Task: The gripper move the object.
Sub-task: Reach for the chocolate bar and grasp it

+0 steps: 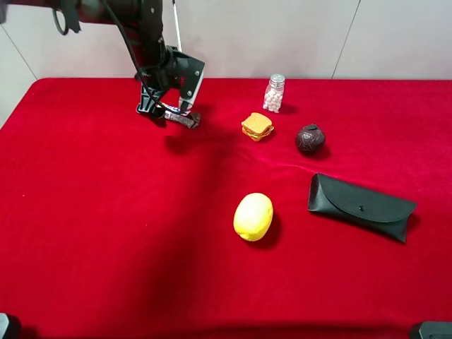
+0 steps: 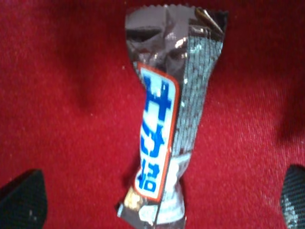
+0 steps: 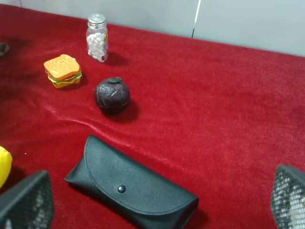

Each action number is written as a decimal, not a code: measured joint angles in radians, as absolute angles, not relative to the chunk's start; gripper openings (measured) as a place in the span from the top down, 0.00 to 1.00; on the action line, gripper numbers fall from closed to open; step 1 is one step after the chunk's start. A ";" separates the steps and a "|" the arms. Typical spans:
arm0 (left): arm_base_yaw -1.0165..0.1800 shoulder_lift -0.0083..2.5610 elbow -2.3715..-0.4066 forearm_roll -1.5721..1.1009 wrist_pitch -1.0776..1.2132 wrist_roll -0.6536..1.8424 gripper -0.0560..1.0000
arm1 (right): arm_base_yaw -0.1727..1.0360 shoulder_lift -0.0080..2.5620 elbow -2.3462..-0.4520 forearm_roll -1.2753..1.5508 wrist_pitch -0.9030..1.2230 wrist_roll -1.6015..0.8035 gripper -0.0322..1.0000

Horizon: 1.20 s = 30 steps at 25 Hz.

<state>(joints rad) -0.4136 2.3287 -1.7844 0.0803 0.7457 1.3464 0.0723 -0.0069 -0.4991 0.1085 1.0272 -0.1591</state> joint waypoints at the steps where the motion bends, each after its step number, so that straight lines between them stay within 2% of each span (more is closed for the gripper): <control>1: -0.415 2.336 -1.787 0.080 0.741 1.347 0.02 | 0.072 -0.007 -0.499 0.109 1.027 -0.159 0.30; 20: -0.426 2.391 -1.807 0.062 0.716 1.349 0.03 | 0.072 -0.007 -0.499 0.109 1.026 -0.159 0.30; 30: -0.426 2.393 -1.807 0.027 0.723 1.349 0.17 | 0.072 -0.007 -0.499 0.109 1.026 -0.159 0.30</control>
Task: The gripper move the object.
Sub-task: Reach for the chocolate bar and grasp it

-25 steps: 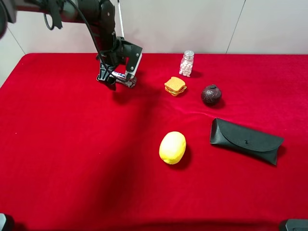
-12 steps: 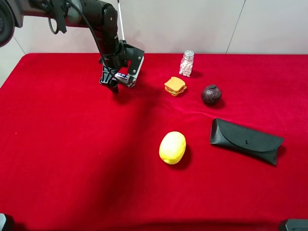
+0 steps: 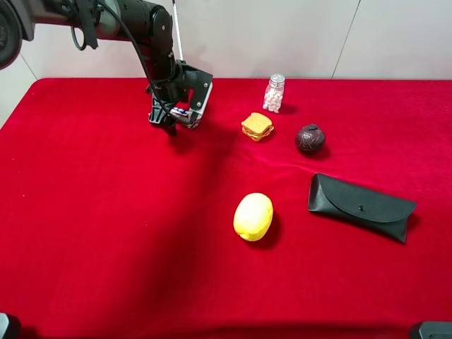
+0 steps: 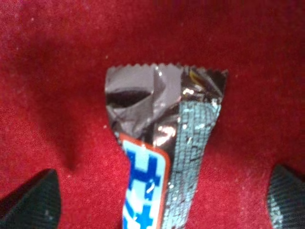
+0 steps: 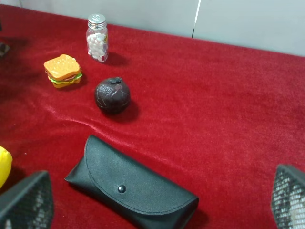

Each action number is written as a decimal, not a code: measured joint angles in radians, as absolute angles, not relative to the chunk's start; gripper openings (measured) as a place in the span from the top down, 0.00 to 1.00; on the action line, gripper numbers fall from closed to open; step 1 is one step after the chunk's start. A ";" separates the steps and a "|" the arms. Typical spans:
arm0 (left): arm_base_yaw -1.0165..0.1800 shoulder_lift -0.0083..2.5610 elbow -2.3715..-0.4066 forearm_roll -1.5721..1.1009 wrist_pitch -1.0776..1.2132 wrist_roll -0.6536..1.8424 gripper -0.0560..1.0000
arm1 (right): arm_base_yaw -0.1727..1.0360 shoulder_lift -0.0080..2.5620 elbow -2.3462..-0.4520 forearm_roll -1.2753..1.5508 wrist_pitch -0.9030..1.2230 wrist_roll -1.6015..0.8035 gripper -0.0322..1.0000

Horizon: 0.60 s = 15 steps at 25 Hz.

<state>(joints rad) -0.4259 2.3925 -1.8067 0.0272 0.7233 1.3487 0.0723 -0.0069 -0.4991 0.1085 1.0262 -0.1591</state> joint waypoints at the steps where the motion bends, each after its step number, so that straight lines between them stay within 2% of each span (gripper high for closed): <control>1: -0.426 2.393 -1.807 0.025 0.723 1.349 0.18 | 0.072 -0.007 -0.499 0.109 1.026 -0.159 0.30; 12: -0.426 2.393 -1.807 0.021 0.789 1.346 0.20 | 0.072 -0.007 -0.499 0.109 1.027 -0.159 0.30; 15: -0.426 2.396 -1.807 0.021 0.807 1.345 0.24 | 0.072 -0.007 -0.499 0.109 1.027 -0.159 0.30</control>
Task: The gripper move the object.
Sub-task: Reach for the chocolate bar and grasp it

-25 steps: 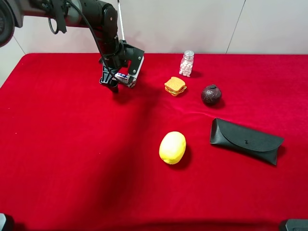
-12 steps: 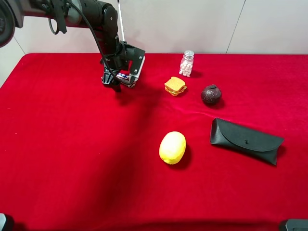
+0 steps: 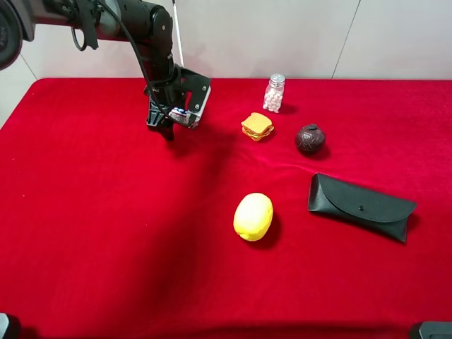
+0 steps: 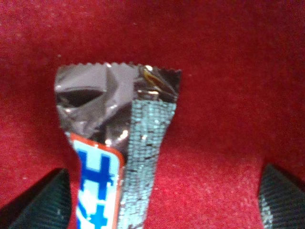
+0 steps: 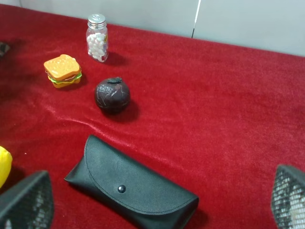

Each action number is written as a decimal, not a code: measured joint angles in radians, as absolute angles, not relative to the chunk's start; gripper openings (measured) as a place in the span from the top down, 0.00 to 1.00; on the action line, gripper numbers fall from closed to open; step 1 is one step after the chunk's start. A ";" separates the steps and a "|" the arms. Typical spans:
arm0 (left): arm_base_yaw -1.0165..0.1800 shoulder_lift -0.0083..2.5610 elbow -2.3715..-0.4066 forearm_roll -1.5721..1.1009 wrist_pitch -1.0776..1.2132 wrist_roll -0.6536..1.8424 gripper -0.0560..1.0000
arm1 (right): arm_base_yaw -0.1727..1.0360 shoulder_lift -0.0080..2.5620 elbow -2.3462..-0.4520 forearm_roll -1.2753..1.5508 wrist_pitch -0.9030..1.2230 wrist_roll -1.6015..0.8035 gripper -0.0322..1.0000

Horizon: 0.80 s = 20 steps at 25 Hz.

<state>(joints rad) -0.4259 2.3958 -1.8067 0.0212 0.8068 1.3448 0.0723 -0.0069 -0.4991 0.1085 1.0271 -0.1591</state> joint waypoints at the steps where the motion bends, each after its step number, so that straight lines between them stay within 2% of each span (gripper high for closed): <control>1: -0.426 2.397 -1.807 0.021 0.812 1.344 0.27 | 0.072 -0.007 -0.499 0.109 1.027 -0.159 0.30; 17: -0.426 2.398 -1.807 0.021 0.820 1.344 0.71 | 0.072 -0.007 -0.499 0.109 1.027 -0.159 0.30; 20: -0.426 2.398 -1.807 0.021 0.822 1.344 0.76 | 0.072 -0.007 -0.499 0.109 1.026 -0.159 0.30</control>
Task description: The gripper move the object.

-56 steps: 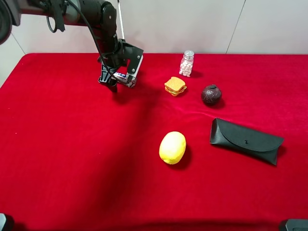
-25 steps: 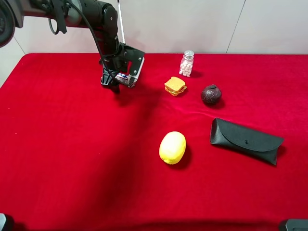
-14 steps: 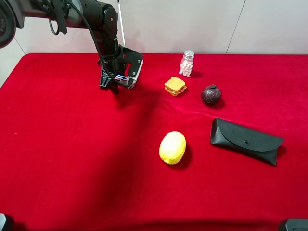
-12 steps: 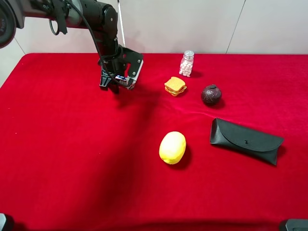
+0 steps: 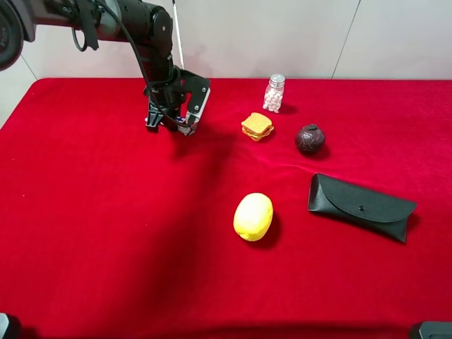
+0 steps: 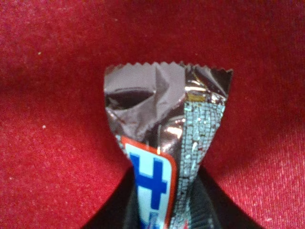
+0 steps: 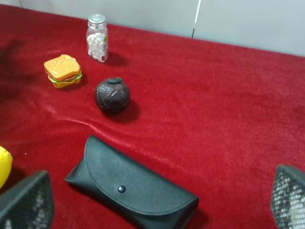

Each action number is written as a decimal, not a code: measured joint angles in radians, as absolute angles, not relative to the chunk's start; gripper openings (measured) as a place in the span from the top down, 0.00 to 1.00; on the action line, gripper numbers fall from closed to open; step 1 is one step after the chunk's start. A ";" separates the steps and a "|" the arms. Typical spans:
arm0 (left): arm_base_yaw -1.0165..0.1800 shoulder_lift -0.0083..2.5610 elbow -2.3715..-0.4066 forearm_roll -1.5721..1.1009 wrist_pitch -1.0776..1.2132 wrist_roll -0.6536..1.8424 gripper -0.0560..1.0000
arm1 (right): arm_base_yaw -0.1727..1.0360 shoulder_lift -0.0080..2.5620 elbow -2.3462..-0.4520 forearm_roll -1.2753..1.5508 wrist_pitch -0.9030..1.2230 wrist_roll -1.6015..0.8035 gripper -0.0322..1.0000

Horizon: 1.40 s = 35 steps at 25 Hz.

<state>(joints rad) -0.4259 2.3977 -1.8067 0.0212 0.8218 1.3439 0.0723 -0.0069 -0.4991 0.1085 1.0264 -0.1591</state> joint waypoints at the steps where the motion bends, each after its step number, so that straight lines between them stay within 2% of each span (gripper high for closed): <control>1: -0.426 2.398 -1.807 0.021 0.822 1.344 0.76 | 0.072 -0.007 -0.499 0.109 1.026 -0.159 0.30; 18: -0.426 2.396 -1.807 0.024 0.833 1.322 0.78 | 0.072 -0.007 -0.499 0.109 1.026 -0.159 0.30; 28: -0.428 2.308 -1.807 0.025 0.906 1.317 0.78 | 0.072 -0.007 -0.499 0.109 1.026 -0.159 0.30; 35: -0.475 2.273 -1.807 0.026 0.977 1.317 0.78 | 0.072 -0.007 -0.499 0.109 1.026 -0.159 0.30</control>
<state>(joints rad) -0.4753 2.2731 -1.8067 0.0258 0.9766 1.3172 0.0723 -0.0069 -0.4991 0.1085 1.0264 -0.1591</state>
